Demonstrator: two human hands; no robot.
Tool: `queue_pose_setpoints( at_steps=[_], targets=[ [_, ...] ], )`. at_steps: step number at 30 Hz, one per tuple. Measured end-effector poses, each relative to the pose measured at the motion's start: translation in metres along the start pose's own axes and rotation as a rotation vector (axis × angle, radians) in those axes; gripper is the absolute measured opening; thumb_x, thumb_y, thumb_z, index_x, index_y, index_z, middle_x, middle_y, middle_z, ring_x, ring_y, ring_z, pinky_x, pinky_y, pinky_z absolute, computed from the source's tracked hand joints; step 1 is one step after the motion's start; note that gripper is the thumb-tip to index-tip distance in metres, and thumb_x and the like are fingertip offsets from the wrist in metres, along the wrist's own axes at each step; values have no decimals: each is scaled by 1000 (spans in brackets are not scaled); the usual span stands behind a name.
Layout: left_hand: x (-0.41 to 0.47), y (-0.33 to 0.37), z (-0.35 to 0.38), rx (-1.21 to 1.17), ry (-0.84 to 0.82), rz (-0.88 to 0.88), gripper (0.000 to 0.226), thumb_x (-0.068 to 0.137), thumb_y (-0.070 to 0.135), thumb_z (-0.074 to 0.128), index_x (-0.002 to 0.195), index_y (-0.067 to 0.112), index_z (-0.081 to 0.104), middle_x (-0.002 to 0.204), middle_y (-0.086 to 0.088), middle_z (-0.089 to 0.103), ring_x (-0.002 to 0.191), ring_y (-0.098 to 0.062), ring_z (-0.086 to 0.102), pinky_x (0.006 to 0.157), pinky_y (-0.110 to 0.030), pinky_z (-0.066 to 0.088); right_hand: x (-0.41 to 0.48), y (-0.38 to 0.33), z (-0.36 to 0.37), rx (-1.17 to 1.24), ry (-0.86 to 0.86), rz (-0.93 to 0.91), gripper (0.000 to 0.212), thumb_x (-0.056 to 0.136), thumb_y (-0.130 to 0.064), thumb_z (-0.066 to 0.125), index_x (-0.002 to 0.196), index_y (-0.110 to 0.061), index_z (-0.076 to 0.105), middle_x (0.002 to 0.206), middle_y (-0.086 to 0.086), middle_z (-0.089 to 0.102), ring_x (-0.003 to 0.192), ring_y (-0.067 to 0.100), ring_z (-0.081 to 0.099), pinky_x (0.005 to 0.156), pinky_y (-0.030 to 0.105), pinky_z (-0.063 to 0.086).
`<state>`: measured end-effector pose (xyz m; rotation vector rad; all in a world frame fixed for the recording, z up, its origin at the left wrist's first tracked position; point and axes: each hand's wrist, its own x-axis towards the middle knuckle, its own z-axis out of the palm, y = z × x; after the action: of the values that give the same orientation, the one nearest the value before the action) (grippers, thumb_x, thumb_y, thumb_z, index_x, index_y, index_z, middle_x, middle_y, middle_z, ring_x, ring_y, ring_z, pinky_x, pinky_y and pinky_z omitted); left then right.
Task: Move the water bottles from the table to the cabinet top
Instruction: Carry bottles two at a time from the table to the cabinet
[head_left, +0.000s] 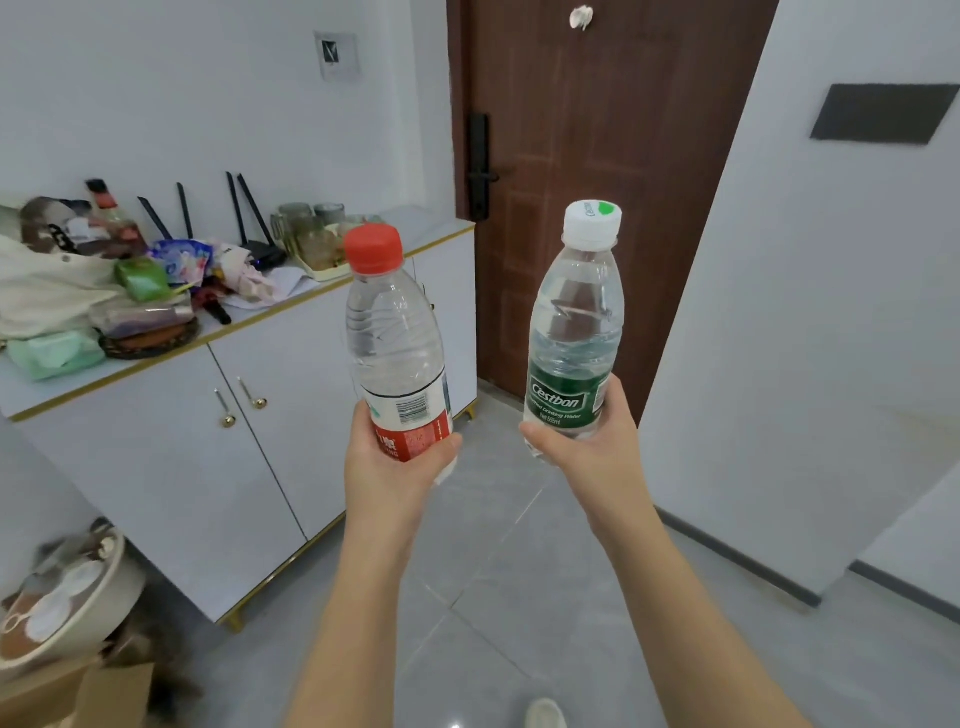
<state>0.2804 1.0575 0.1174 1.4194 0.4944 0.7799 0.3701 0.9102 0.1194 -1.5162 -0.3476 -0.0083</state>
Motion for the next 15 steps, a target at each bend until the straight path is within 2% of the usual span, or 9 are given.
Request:
queue_pose_setpoints(
  at_steps=[3, 6, 10, 12, 15],
  targets=[
    [45, -15, 24, 8, 14, 11, 53, 66, -2, 82, 97, 34, 57, 93, 8, 71, 82, -10, 67, 75, -40, 57, 51, 18, 8, -3, -32, 9, 68, 68, 0, 83, 125, -20, 52, 110, -4, 68, 98, 12, 67, 89, 50, 56],
    [92, -26, 54, 2, 29, 8, 55, 66, 1, 83, 104, 30, 57, 100, 2, 71, 89, -16, 68, 76, -42, 57, 110, 32, 11, -12, -64, -3, 67, 68, 0, 83, 124, -21, 53, 109, -5, 68, 98, 11, 67, 90, 47, 56],
    [158, -36, 97, 4, 73, 1, 58, 64, 3, 85, 110, 27, 58, 105, 0, 70, 96, -23, 67, 79, -47, 57, 192, 43, 16, -34, -105, -10, 66, 66, -4, 84, 123, -23, 54, 106, -6, 69, 97, 12, 68, 87, 51, 57],
    [186, -40, 116, -12, 111, 8, 57, 64, 3, 85, 105, 30, 58, 104, 0, 70, 96, -23, 67, 78, -46, 57, 229, 49, 17, -32, -118, -16, 67, 65, -7, 84, 123, -24, 54, 106, -6, 69, 96, 13, 68, 85, 53, 57],
    [222, -48, 139, -12, 140, 13, 55, 65, 0, 84, 99, 33, 57, 100, 2, 70, 91, -20, 68, 78, -44, 57, 274, 59, 19, -29, -147, -14, 67, 68, -2, 84, 124, -22, 53, 106, -7, 69, 95, 8, 68, 86, 46, 58]
  ],
)
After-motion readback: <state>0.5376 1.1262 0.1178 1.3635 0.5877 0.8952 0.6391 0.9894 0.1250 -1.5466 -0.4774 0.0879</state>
